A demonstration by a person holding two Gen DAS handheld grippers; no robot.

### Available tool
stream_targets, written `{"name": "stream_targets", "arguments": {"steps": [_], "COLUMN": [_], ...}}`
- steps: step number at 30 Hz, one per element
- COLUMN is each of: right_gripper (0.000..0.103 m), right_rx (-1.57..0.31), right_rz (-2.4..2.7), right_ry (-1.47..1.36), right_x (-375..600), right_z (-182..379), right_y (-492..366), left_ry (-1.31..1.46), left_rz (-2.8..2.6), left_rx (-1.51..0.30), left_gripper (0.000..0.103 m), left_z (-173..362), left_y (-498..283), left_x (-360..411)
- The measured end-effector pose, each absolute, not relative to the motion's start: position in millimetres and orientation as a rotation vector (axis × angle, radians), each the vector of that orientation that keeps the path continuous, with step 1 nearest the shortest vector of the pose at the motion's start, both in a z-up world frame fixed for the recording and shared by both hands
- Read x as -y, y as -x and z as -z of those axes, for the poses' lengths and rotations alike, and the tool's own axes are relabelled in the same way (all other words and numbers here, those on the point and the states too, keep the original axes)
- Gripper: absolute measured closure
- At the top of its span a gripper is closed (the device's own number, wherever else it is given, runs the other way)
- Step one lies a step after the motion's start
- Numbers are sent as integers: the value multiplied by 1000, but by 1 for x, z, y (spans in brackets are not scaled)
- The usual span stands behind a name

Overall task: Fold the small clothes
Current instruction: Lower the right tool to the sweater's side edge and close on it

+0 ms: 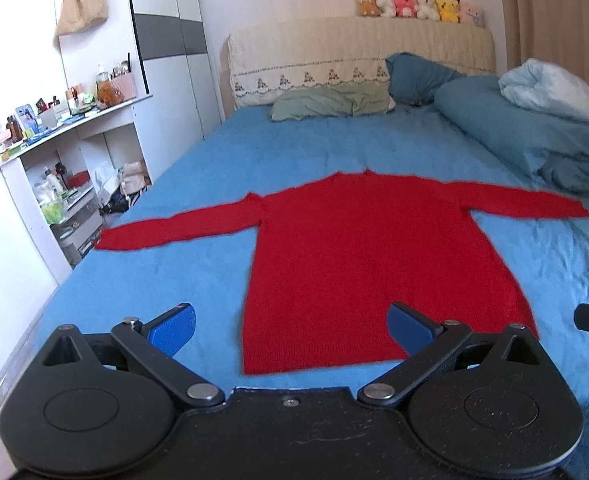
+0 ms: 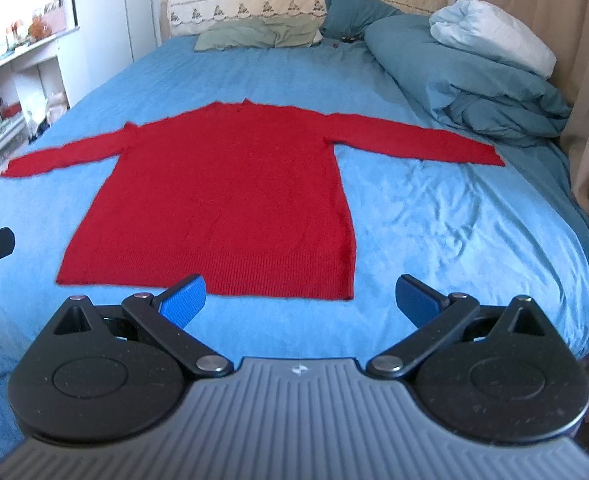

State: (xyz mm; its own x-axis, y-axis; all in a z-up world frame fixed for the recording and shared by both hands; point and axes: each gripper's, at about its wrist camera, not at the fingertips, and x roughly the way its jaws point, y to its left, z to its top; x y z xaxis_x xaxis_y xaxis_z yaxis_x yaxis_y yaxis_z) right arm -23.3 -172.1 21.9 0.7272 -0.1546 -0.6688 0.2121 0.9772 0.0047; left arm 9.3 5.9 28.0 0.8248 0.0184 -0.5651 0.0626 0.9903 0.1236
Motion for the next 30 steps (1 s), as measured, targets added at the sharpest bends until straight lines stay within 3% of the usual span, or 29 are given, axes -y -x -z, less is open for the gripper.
{"name": "stream_targets", "arguments": {"steps": [7, 13, 22, 30], "right_gripper": [0, 0, 0, 0], "right_rx": [-682, -659, -557, -544], "right_rz": [282, 375, 518, 615], "right_ry": [-140, -226, -299, -350], "right_x": [231, 314, 439, 532], "right_z": [-41, -27, 71, 131], "right_y": [-17, -87, -214, -295], "left_ry": [-115, -175, -176, -157], "left_rz": [108, 154, 278, 287], "left_rx": [-559, -537, -626, -798], "left_gripper": [0, 0, 0, 0], "left_z": [-63, -60, 31, 87], "left_y": [-84, -190, -381, -473], "left_x": [15, 70, 172, 237]}}
